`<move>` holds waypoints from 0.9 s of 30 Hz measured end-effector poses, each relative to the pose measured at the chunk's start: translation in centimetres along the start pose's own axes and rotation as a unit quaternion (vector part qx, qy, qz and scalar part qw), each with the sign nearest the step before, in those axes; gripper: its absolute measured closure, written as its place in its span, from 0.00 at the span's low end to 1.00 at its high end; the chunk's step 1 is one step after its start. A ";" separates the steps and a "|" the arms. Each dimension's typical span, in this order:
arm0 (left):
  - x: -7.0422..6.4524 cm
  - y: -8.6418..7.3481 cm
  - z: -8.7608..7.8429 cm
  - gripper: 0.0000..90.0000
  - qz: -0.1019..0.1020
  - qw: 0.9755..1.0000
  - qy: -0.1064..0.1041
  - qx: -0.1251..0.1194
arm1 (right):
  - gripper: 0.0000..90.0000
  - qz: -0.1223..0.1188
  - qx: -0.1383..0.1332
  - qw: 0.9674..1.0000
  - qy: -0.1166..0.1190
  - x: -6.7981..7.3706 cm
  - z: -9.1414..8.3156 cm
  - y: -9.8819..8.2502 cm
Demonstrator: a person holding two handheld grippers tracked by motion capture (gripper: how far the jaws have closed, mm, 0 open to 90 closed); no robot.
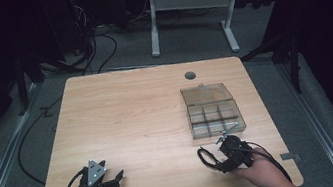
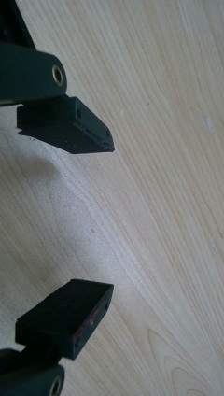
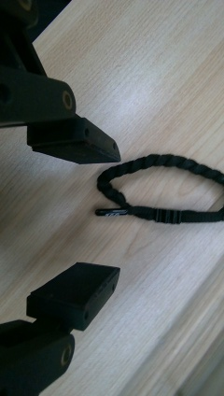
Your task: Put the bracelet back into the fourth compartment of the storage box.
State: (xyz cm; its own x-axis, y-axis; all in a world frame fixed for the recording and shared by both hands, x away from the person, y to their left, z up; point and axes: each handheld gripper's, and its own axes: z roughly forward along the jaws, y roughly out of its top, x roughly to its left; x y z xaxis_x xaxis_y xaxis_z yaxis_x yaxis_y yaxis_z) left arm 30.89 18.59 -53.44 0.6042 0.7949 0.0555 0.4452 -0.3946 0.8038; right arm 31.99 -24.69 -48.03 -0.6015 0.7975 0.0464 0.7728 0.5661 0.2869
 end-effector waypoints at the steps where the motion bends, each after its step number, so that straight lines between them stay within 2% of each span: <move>1: 0.0 0.0 0.0 0.30 0.000 1.000 0.000 0.000 | 0.42 -0.001 0.003 1.000 0.000 0.1 0.0 0.2; 8: 0.1 0.0 0.0 0.30 -0.003 1.000 -0.004 0.000 | 0.39 -0.023 0.023 0.999 0.000 0.7 0.9 2.1; 10: 0.1 0.0 0.0 0.30 -0.004 1.000 -0.005 -0.001 | 0.38 -0.036 0.022 0.999 -0.001 0.8 1.2 2.7; 12: 0.1 0.0 0.0 0.30 -0.005 1.000 -0.005 -0.001 | 0.38 -0.035 0.028 0.999 -0.001 1.0 1.3 3.2; 13: 0.1 0.0 0.0 0.30 -0.006 1.000 -0.006 -0.001 | 0.38 -0.044 0.028 0.999 -0.003 1.0 1.5 3.4; 17: 0.1 0.0 0.0 0.30 -0.007 1.000 -0.007 0.001 | 0.38 -0.056 0.034 0.998 -0.001 1.2 1.9 4.2; 23: 0.2 0.0 0.0 0.30 -0.009 1.000 -0.008 0.001 | 0.48 -0.091 0.044 0.995 -0.017 1.7 2.5 4.6; 27: 0.2 0.0 0.0 0.30 -0.009 1.000 -0.009 0.003 | 0.56 -0.099 0.043 0.994 -0.023 1.9 2.5 4.5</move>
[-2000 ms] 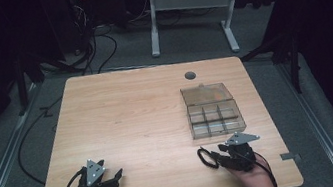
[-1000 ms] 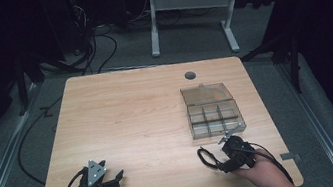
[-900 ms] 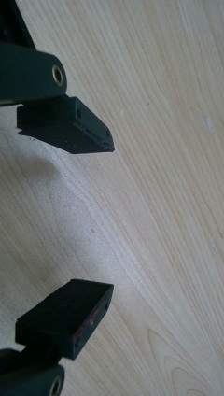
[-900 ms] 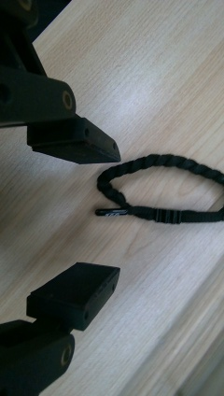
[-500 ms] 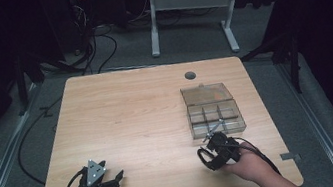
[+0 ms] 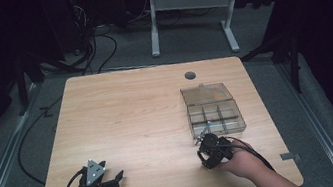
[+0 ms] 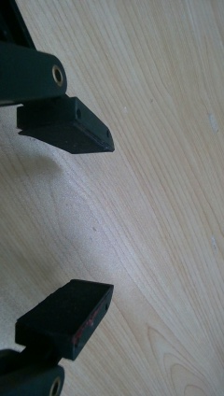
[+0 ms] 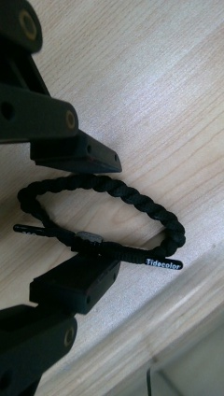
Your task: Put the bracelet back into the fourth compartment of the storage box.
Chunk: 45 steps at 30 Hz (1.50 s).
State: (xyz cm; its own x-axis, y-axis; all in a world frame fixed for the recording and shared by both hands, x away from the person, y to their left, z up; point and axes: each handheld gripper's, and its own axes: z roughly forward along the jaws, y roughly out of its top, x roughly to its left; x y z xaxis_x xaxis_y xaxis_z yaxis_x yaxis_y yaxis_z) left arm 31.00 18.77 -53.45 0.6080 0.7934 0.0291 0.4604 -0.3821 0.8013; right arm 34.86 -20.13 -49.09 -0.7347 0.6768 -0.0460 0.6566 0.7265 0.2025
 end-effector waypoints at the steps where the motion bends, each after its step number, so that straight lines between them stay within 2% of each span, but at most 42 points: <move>1: 0.0 0.0 0.0 0.30 0.000 1.000 0.000 0.000 | 0.58 -0.003 -0.001 1.000 -0.001 0.0 0.0 0.0; 8: 0.0 0.0 0.0 0.30 -0.002 1.000 -0.001 0.002 | 0.66 -0.001 -0.004 1.000 -0.002 0.2 0.0 -0.2; 12: 0.0 0.0 0.0 0.30 -0.001 1.000 -0.001 0.003 | 0.71 0.008 -0.004 1.000 -0.004 0.2 -0.1 -0.4; 17: 0.0 0.0 0.0 0.30 -0.002 1.000 -0.001 0.003 | 0.78 0.026 -0.004 1.000 0.006 0.0 -0.1 -0.5; 21: 0.0 0.0 0.0 0.30 -0.001 1.000 -0.001 0.004 | 0.81 0.026 -0.003 1.000 0.007 -0.1 -0.2 -0.6; 35: 0.0 0.0 0.0 0.30 -0.001 1.000 0.000 0.002 | 0.85 0.018 0.006 1.000 0.012 -0.3 -0.2 -0.5; 45: -0.1 0.0 0.0 0.30 0.001 1.000 0.002 0.001 | 0.85 0.024 0.012 0.999 0.021 -0.6 -0.3 -0.6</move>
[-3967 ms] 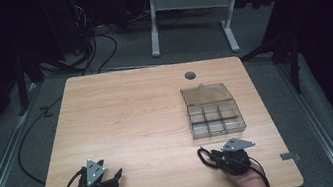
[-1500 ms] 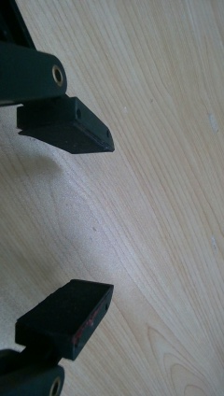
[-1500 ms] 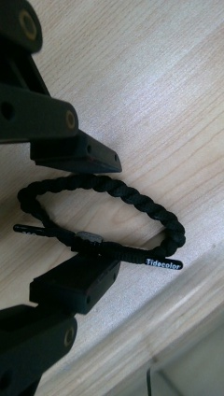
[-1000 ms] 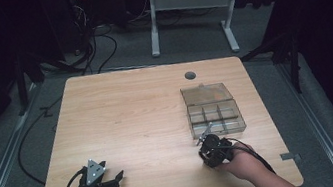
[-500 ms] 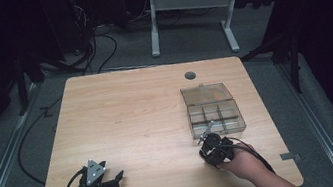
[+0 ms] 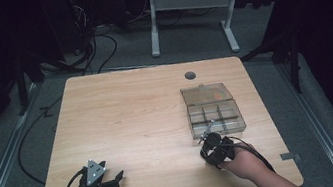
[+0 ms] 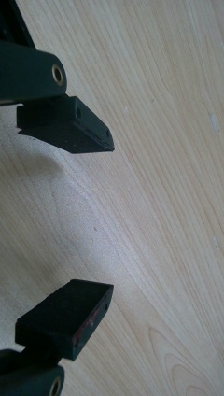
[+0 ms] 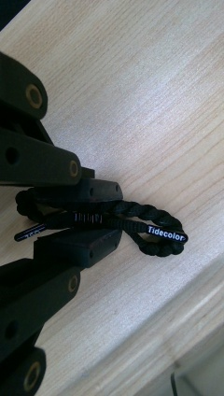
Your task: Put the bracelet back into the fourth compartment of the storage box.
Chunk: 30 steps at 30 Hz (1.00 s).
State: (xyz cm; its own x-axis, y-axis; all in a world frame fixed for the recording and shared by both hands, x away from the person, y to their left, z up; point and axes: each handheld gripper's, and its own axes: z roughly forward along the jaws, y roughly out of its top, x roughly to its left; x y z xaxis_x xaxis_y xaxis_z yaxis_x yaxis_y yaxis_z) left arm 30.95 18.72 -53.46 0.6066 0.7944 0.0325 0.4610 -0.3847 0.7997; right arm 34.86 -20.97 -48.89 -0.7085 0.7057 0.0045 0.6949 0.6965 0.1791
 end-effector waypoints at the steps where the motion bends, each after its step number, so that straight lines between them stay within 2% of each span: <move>1: 0.0 0.0 0.0 0.30 0.000 1.000 0.000 0.000 | 0.85 0.002 0.000 1.000 0.001 -0.2 -0.1 0.0; 9: -0.1 0.0 0.0 0.29 0.004 1.000 0.001 -0.001 | 0.85 0.012 -0.001 1.000 0.000 -0.6 -0.9 -0.2; 12: -0.2 0.0 0.0 0.29 0.005 1.000 0.002 -0.002 | 0.85 0.006 0.000 1.000 0.000 -0.9 -1.2 -0.3; 15: -0.1 0.0 0.0 0.29 0.006 1.000 0.002 -0.001 | 0.85 0.010 0.001 1.000 0.004 -1.0 -1.4 -0.3; 23: -0.2 0.0 0.0 0.29 0.008 1.000 0.003 -0.002 | 0.85 0.014 -0.001 1.000 -0.004 -2.0 -2.5 -0.4; 30: -0.2 0.0 -0.1 0.28 0.011 1.000 0.004 -0.004 | 0.85 0.017 0.001 1.000 -0.009 -2.2 -3.6 -0.4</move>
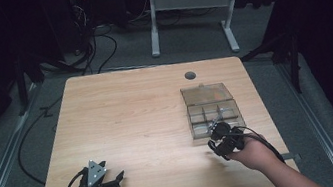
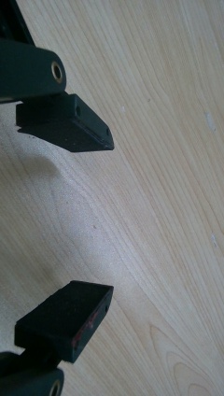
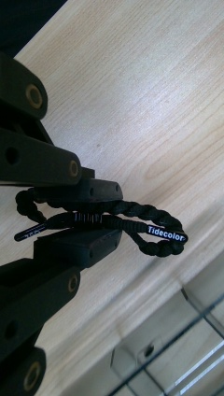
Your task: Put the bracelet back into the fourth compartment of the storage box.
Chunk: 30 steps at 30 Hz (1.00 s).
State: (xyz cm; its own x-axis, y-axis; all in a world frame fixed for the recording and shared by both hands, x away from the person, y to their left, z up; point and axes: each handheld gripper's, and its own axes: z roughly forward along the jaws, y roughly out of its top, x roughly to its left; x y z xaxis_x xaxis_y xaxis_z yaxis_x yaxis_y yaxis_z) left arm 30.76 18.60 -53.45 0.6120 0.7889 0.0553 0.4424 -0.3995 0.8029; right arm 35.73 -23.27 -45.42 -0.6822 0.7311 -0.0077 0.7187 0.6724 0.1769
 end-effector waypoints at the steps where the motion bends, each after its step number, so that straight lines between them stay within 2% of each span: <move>1: 0.0 0.0 0.0 0.28 0.000 1.000 0.000 0.000 | 0.85 0.000 0.000 1.000 0.000 0.0 0.0 0.0; 7: 0.0 0.0 -0.1 0.28 -0.001 1.000 -0.001 -0.004 | 0.85 -0.001 -0.005 1.000 -0.002 -0.8 -1.2 0.5; 9: 0.1 -0.1 -0.1 0.28 -0.003 1.000 -0.005 -0.010 | 0.85 0.003 -0.004 1.000 -0.005 -1.0 -1.6 0.9; 14: 0.2 -0.1 -0.4 0.27 -0.007 1.000 -0.010 -0.024 | 0.85 -0.005 -0.003 1.000 -0.007 -1.5 -2.1 1.9; 18: 0.2 -0.2 -0.5 0.27 -0.009 0.999 -0.014 -0.036 | 0.85 -0.006 -0.003 1.000 -0.005 -2.0 -2.2 2.9; 24: 0.2 -0.2 -0.5 0.27 -0.008 0.999 -0.017 -0.035 | 0.85 -0.003 -0.005 1.000 0.000 -2.8 -2.0 4.7; 30: 0.2 -0.2 -0.5 0.27 -0.006 0.999 -0.019 -0.035 | 0.85 -0.018 -0.007 1.000 -0.002 -3.6 -1.6 6.4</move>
State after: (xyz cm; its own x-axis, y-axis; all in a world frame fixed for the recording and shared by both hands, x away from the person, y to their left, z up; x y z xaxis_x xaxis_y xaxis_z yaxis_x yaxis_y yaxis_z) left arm 30.46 19.02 -53.33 0.6315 0.7750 0.0233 0.4048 -0.3551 0.8426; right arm 42.54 -21.75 -42.66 -0.7075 0.7065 -0.0177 0.6914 0.6972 0.1895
